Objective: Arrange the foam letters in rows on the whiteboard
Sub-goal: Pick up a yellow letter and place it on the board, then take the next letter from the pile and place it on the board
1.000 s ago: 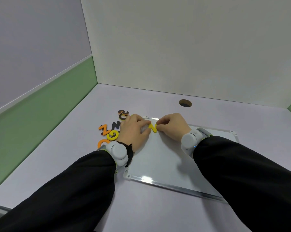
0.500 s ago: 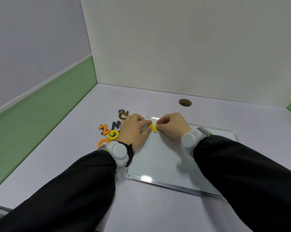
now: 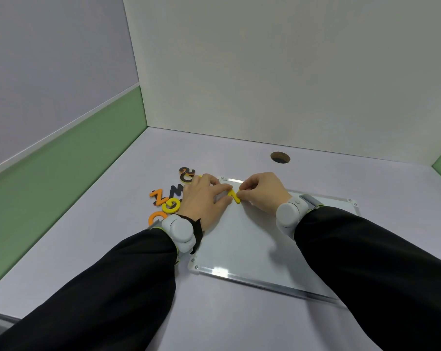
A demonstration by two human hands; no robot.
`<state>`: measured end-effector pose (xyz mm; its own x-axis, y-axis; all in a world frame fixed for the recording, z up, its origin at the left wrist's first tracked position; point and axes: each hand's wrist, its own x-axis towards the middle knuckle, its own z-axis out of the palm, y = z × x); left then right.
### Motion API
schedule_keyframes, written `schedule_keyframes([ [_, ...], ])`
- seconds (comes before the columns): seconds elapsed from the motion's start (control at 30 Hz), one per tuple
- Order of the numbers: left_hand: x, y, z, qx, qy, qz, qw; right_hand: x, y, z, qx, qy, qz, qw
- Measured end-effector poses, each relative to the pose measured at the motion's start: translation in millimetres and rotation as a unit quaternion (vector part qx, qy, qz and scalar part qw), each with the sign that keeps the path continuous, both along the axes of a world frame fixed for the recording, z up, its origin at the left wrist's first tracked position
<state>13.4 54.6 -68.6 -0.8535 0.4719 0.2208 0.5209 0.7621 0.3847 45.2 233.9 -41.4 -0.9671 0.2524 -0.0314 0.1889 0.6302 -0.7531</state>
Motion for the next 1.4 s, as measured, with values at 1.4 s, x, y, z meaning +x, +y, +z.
schedule_keyframes([
  [1.4, -6, -81, 20, 0.003, -0.004, 0.072, 0.997, -1, -66, 17, 0.025, 0.073, 0.089, 0.993],
])
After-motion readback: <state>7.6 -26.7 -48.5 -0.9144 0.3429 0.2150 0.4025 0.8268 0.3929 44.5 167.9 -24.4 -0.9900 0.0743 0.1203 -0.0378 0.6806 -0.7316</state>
